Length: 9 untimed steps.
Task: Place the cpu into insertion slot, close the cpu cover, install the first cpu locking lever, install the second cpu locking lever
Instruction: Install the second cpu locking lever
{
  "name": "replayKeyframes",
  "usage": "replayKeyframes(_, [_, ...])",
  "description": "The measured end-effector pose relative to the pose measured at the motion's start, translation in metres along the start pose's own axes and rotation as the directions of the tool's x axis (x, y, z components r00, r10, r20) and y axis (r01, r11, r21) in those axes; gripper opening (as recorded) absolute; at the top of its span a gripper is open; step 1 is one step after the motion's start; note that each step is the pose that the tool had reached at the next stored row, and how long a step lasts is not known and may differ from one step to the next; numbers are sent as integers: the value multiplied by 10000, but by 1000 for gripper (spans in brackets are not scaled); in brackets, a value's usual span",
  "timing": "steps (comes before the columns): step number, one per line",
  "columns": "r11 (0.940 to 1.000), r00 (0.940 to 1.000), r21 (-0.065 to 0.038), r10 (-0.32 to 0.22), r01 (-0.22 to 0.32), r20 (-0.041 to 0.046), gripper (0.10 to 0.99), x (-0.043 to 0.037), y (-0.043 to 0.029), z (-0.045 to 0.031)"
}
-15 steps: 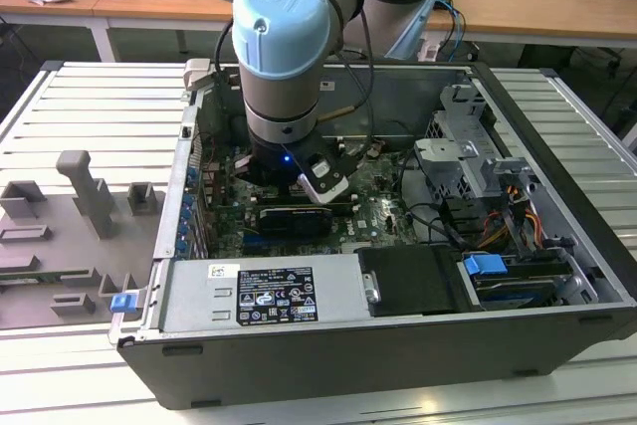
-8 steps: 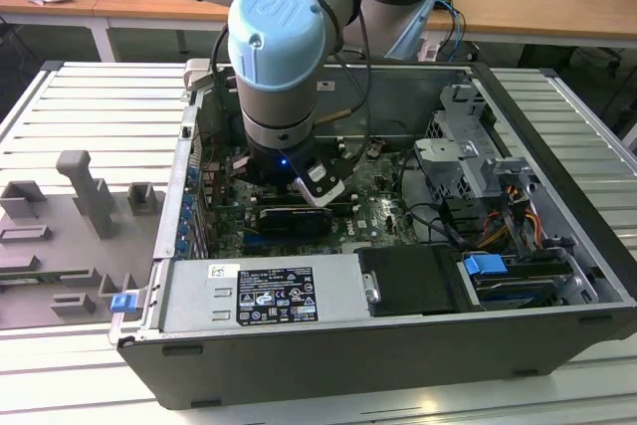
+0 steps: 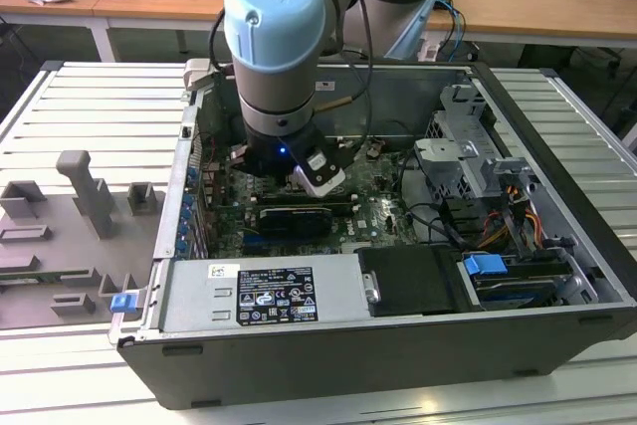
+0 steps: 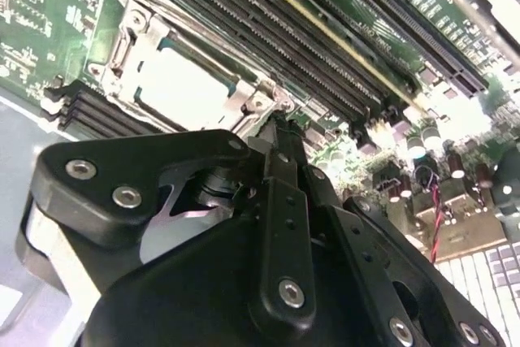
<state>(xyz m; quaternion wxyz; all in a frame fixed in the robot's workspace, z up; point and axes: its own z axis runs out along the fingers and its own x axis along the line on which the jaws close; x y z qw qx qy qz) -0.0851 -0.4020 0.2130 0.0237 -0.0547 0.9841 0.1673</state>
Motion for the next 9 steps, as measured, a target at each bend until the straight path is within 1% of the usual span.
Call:
replayKeyframes(4, [10000,10000,9,0,0,-2,106,-3,18,-54])
replayKeyframes(5, [10000,10000,9,1,-1,-1,106,-6,33,-94])
replayKeyframes(6, [10000,10000,8,0,0,0,106,-7,38,-109])
replayKeyframes(9, [10000,10000,8,1,-1,-1,106,-7,39,-112])
